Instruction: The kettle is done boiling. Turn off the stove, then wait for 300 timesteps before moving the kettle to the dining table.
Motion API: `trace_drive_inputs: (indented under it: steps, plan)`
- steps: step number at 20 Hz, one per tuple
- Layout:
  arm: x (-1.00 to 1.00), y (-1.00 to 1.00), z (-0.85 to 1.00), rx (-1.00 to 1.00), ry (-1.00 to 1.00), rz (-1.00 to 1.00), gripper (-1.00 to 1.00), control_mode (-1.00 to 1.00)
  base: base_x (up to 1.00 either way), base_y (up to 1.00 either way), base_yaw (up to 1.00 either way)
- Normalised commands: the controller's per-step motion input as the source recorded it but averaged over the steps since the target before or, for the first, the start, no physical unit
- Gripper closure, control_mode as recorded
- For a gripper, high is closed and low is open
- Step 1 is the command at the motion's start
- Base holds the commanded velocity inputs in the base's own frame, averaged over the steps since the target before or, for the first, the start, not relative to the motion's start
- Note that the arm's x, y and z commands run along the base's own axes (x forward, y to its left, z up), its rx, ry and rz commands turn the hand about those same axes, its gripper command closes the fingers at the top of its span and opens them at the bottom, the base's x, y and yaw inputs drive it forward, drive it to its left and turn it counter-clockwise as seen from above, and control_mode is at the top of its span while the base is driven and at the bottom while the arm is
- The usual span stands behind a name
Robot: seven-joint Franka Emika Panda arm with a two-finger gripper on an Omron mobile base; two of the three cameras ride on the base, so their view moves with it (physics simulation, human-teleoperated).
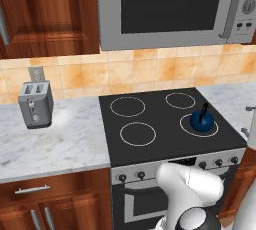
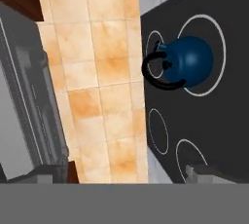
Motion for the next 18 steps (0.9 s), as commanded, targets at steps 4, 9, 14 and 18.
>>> trace_drive_inputs:
  steps: [4, 9, 14, 18]
  plan:
    - [0.24, 0.14, 0.21, -0.33, 0.06, 0.03, -1.00, -1.00, 0.00, 0.00, 0.00]
    - [0.26, 0.15, 0.09, -0.30, 0.10, 0.01, -1.00, -1.00, 0.00, 0.00, 0.00]
    - [0.31, 0.17, 0.00, -0.26, 0.16, 0.00, -1.00, -1.00, 0.00, 0.00, 0.00]
    - [0.35, 0.18, 0.00, -0.24, 0.20, 0.00, -1.00, -1.00, 0.00, 0.00, 0.00]
